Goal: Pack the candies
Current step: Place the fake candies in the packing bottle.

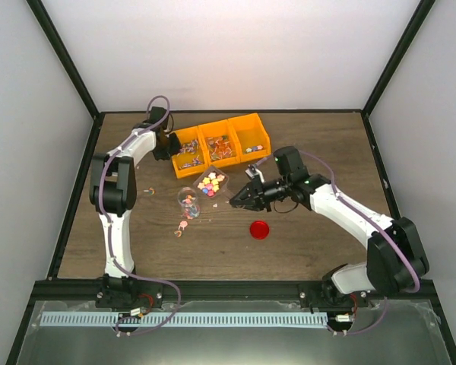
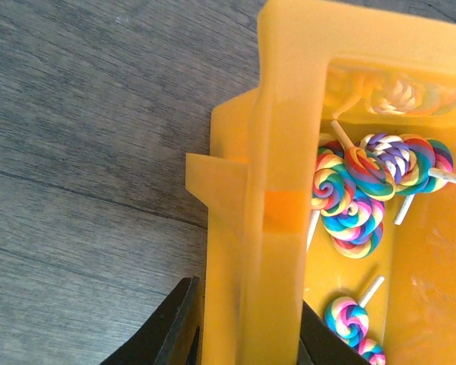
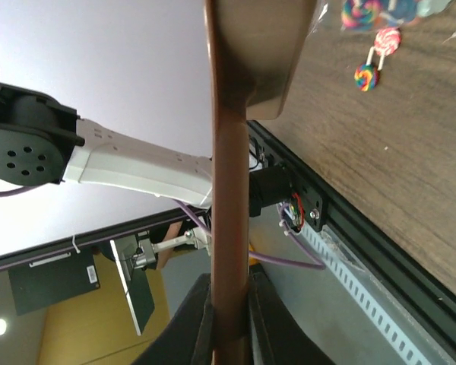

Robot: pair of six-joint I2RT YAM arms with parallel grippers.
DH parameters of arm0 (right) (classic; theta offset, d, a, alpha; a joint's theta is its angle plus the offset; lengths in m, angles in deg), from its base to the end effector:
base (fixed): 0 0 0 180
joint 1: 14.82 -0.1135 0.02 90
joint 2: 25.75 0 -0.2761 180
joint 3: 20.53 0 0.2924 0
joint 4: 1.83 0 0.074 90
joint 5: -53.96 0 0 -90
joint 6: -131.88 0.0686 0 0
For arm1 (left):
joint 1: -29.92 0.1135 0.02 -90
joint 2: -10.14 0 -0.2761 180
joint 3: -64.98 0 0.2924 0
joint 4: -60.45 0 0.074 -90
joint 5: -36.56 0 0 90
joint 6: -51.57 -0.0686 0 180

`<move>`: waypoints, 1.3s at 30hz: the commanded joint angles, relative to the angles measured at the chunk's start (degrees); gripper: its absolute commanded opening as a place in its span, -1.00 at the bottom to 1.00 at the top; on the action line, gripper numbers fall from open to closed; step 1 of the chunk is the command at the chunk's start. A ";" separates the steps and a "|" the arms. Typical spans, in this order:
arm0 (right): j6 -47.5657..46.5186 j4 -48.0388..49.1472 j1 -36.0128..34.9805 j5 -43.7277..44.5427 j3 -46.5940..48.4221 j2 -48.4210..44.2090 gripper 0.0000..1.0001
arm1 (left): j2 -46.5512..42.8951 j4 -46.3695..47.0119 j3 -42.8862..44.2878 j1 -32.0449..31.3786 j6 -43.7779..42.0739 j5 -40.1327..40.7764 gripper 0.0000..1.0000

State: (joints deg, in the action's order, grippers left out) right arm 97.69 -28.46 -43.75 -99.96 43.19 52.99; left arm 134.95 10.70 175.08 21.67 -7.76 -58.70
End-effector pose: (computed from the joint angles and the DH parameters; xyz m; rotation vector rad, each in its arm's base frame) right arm 0.2558 0.2118 0.2393 0.0931 -2.4185 -1.7794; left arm 0.5155 -0.0811 0.1375 -0.5034 2.6866 -0.3248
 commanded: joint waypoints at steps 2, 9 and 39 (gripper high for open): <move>-3.83 -7.26 -3.71 2.35 6.94 0.45 -0.99 | -3.71 0.53 -0.66 -0.10 -0.03 0.67 -0.51; -4.99 -10.62 -6.43 4.51 9.85 1.36 -0.99 | -5.85 0.89 -3.05 -0.10 -0.58 0.86 -0.50; -14.38 -28.24 -9.75 14.72 21.46 6.24 -0.99 | -6.16 1.20 -4.09 0.30 -0.73 -0.28 -0.50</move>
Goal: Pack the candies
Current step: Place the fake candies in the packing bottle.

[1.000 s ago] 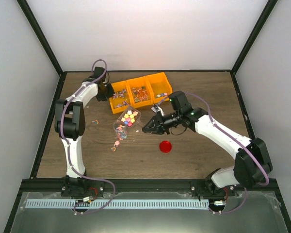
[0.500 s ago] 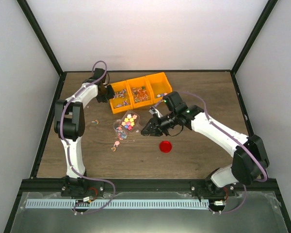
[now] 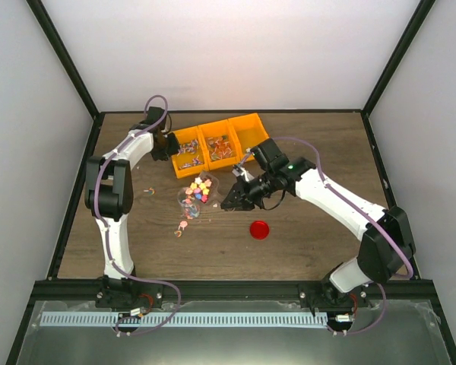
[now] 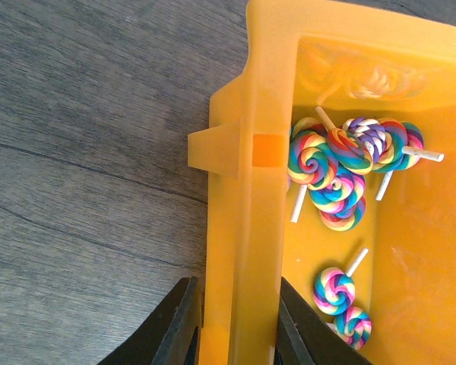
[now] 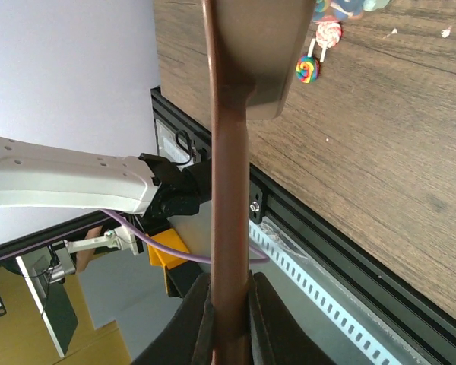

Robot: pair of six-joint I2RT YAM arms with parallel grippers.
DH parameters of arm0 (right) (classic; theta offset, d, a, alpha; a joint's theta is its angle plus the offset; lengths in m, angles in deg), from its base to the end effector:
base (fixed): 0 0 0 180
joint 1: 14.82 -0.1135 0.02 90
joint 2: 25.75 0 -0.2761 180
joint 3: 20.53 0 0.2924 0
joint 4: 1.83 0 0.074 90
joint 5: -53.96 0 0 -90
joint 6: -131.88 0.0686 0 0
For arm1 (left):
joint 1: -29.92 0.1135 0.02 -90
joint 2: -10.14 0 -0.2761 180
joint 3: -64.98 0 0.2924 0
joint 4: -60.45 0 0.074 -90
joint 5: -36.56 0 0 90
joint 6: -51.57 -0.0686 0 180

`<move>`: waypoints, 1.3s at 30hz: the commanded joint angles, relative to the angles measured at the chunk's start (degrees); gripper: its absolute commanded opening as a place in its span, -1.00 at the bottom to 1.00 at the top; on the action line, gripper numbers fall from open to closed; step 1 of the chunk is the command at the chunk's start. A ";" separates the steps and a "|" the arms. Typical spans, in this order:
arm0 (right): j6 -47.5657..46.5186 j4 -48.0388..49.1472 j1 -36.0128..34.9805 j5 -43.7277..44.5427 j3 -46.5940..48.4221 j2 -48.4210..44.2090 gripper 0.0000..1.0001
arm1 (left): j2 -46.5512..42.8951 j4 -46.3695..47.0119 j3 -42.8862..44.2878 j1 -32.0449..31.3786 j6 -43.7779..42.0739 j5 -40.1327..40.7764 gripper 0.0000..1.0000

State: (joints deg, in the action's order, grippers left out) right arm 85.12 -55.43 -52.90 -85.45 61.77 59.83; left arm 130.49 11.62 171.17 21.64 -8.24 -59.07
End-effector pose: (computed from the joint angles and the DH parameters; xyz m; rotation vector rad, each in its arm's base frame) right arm 0.2477 0.2602 0.2727 0.2409 -2.6421 -1.4266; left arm 0.5014 -0.0798 0.1535 -0.4833 2.6650 -0.3400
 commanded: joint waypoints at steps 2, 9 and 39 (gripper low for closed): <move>-1.87 -2.03 -0.58 0.55 2.93 -0.83 -0.99 | -1.69 0.39 -0.13 0.28 -0.14 0.05 -0.50; -3.08 -4.61 -0.59 1.60 3.87 -0.94 -0.99 | -1.26 0.62 -0.39 0.36 -0.24 0.03 -0.50; -8.15 -18.33 -3.34 8.08 15.78 5.47 -0.99 | -0.75 2.09 -2.28 1.33 -0.69 -0.19 -0.51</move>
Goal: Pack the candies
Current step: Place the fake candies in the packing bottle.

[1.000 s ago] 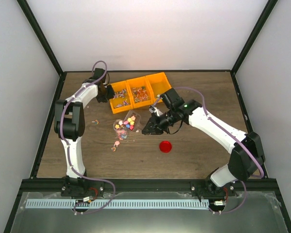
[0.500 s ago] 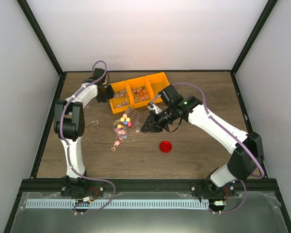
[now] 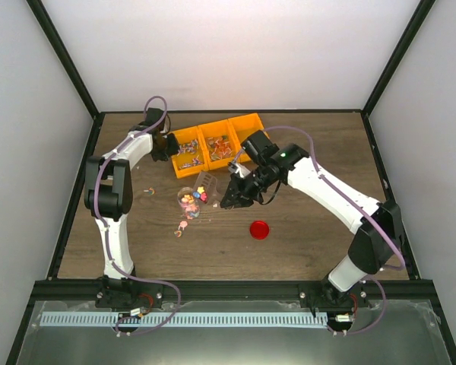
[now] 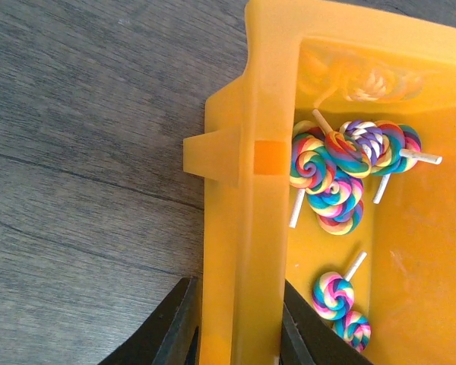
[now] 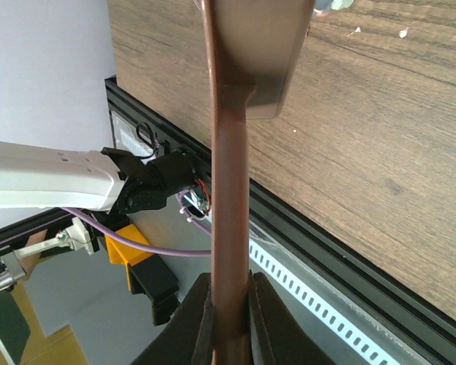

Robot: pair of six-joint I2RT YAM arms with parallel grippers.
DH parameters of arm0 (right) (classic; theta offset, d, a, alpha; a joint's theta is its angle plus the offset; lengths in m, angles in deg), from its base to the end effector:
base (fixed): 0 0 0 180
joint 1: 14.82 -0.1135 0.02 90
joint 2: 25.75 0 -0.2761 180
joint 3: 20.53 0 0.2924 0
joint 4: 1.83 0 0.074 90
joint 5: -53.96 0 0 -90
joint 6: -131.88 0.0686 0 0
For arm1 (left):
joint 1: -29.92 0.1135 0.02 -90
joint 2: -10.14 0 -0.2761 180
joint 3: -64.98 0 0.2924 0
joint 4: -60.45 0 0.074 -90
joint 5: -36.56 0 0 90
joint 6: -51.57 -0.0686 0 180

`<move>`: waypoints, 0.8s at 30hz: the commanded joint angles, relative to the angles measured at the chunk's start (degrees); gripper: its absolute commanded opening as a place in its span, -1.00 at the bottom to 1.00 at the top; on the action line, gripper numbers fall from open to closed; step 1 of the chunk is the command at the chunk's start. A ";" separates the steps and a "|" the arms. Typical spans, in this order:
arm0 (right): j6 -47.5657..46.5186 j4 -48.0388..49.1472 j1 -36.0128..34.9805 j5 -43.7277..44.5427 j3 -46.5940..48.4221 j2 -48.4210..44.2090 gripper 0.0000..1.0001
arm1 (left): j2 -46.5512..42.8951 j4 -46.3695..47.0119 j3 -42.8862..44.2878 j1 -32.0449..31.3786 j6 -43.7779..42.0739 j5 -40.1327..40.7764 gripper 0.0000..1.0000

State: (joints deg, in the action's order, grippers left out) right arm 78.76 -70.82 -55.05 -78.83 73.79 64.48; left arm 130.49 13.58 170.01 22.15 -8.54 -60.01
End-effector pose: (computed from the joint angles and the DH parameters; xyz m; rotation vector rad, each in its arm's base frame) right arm 0.2490 0.2716 0.2979 0.3195 -2.7367 -1.2218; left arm 0.5021 -0.0764 0.1488 -0.4796 2.6531 -0.3619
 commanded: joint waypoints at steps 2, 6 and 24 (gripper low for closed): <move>-2.10 -3.90 -1.49 2.00 4.43 1.30 -0.99 | -0.73 0.11 -1.17 0.91 -0.36 0.89 -0.51; -3.04 -6.38 -1.77 3.47 6.90 2.51 -0.99 | -0.78 0.20 -1.19 1.13 -0.45 1.01 -0.51; -5.86 -17.08 -5.17 12.84 19.74 9.03 -0.99 | -0.48 0.29 -0.88 1.18 -0.62 -0.60 -0.49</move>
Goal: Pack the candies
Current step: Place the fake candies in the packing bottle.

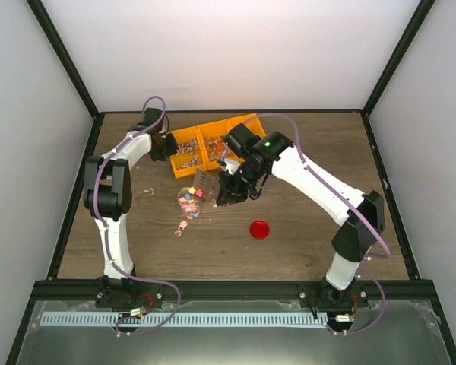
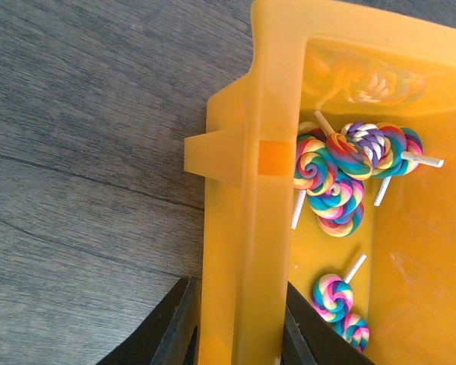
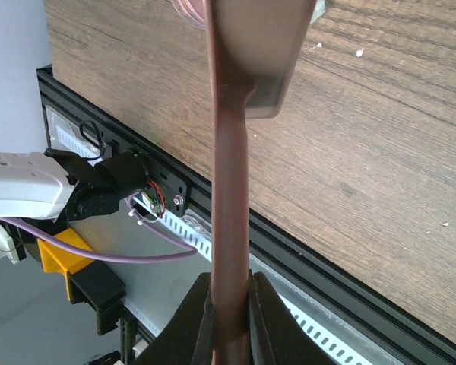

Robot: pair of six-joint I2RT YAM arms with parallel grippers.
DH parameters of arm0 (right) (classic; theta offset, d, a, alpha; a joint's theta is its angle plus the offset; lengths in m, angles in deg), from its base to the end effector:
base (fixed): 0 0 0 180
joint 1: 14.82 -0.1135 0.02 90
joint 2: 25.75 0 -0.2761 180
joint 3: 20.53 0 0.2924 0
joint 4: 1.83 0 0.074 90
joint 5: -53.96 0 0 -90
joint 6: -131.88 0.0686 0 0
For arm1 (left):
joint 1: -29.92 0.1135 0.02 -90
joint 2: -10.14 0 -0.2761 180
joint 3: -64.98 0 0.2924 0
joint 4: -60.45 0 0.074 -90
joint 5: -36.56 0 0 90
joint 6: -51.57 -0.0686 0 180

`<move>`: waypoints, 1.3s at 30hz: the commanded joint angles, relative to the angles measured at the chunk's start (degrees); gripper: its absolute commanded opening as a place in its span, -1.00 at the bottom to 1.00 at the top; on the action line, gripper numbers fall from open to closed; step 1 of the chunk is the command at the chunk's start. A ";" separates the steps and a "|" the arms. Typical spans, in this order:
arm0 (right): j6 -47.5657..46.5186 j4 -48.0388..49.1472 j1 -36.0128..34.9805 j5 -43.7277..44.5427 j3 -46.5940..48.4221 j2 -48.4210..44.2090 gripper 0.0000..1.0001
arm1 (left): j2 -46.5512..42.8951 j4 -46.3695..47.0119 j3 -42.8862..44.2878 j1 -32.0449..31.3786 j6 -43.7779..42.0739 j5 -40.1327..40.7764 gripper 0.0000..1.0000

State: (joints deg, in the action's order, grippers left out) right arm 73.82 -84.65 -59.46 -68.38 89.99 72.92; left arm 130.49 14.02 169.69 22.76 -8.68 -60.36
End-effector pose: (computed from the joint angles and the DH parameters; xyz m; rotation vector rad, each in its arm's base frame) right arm 0.2523 0.3007 0.3217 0.4596 -2.8591 -0.9587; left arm 0.5027 -0.0715 0.1474 -0.4878 2.6492 -0.3665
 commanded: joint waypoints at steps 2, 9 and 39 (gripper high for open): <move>-0.78 -3.60 -0.92 3.64 4.14 0.63 -0.99 | -0.47 -0.05 -0.53 0.57 -0.56 -0.45 -0.49; -0.14 -3.64 -1.80 5.28 4.66 0.46 -0.99 | -0.62 0.05 -0.48 0.57 -0.50 -0.57 -0.48; -0.73 -3.73 -8.40 12.69 7.57 2.97 -0.99 | -1.25 -0.64 -0.30 0.57 -0.85 0.29 -0.48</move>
State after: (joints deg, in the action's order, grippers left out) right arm 73.82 -88.10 -67.26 -57.80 95.82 75.70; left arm 130.49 14.00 169.69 22.87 -8.70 -60.80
